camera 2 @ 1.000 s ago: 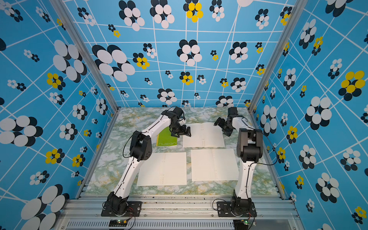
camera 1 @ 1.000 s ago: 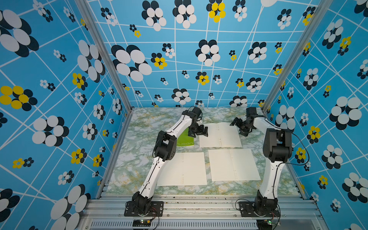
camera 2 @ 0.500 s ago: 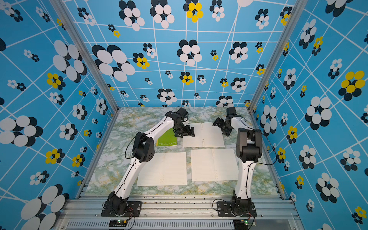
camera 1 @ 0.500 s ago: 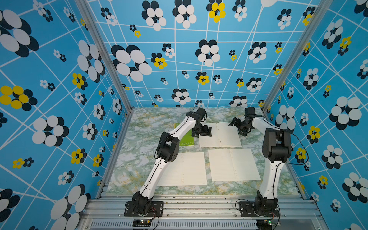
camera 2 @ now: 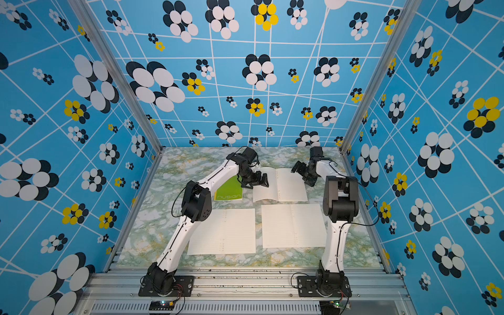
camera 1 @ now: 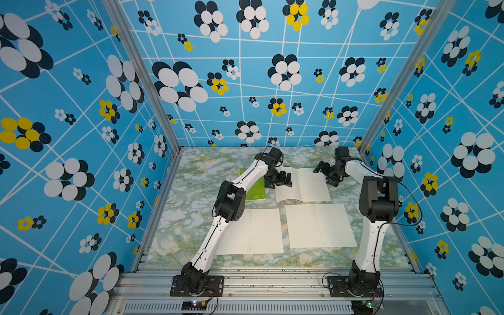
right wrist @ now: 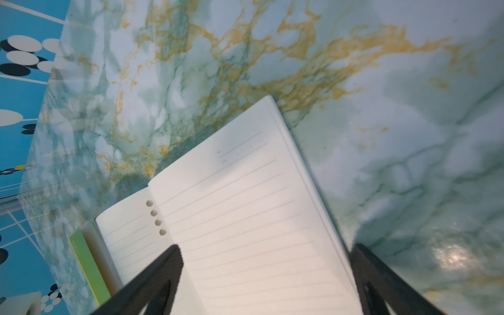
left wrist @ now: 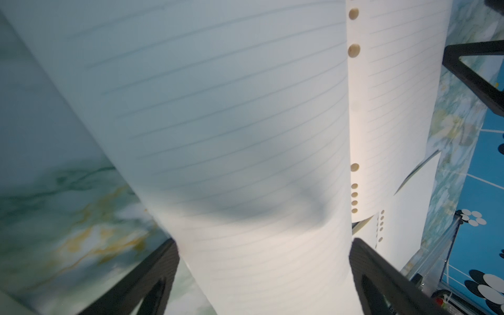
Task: Close the notebook
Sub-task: Close the notebook at the center of the board.
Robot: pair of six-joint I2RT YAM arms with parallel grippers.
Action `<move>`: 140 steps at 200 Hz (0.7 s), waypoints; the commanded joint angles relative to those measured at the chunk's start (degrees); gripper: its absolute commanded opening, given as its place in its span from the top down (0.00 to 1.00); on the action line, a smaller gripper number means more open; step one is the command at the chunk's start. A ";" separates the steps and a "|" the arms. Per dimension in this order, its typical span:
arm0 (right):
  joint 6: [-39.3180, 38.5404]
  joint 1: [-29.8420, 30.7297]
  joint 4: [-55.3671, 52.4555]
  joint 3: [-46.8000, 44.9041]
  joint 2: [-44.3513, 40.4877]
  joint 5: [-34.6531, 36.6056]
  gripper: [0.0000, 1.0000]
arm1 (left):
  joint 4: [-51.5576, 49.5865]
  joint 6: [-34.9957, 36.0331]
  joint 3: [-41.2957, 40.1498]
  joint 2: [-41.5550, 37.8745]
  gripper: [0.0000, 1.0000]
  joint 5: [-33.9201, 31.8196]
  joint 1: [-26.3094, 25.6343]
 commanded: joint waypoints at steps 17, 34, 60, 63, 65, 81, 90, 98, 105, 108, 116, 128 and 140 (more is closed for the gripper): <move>-0.57 1.23 -4.32 -2.06 1.62 -0.43 0.01 | 3.16 0.27 -0.69 1.25 0.00 6.25 -2.27; -0.56 1.25 -4.31 -2.01 1.66 -0.60 0.01 | 4.27 0.46 -0.92 0.08 0.00 7.39 -2.59; -0.61 1.25 -4.44 -2.06 1.54 -0.66 0.01 | 6.52 0.34 -1.33 -2.05 0.00 9.11 -3.10; -0.60 1.23 -4.43 -2.07 1.59 -0.61 0.01 | 6.77 0.36 -1.27 -2.20 0.00 9.21 -3.14; -0.64 1.25 -4.47 -2.08 1.61 -0.61 0.01 | 6.88 0.37 -1.31 -2.34 0.00 9.27 -3.25; -0.65 1.24 -4.68 -2.00 1.36 -0.65 0.01 | 7.68 0.56 -1.15 -3.31 0.00 9.81 -3.78; -0.74 1.24 -4.77 -1.99 1.27 -0.65 0.01 | 7.87 0.70 -0.97 -3.78 0.00 9.82 -4.10; -0.74 1.24 -4.82 -1.91 1.19 -0.60 0.01 | 8.21 0.84 -0.88 -4.18 0.00 10.12 -4.39; -0.74 1.24 -4.91 -1.86 1.18 -0.68 0.01 | 8.49 0.85 -0.74 -4.52 0.01 10.27 -4.59; -0.74 1.24 -4.97 -1.82 1.14 -0.73 0.01 | 8.67 0.85 -0.72 -4.62 0.01 10.39 -4.69; -0.72 1.17 -5.15 -1.66 1.02 -0.69 0.01 | 8.90 0.71 -0.61 -4.87 0.01 10.74 -4.90; -0.66 1.22 -5.27 -1.56 0.83 -0.69 0.01 | 9.55 0.42 -0.61 -5.34 0.01 11.40 -5.08; -0.61 1.16 -5.45 -1.47 0.57 -0.53 0.01 | 10.25 0.10 -0.53 -5.81 0.01 11.95 -5.38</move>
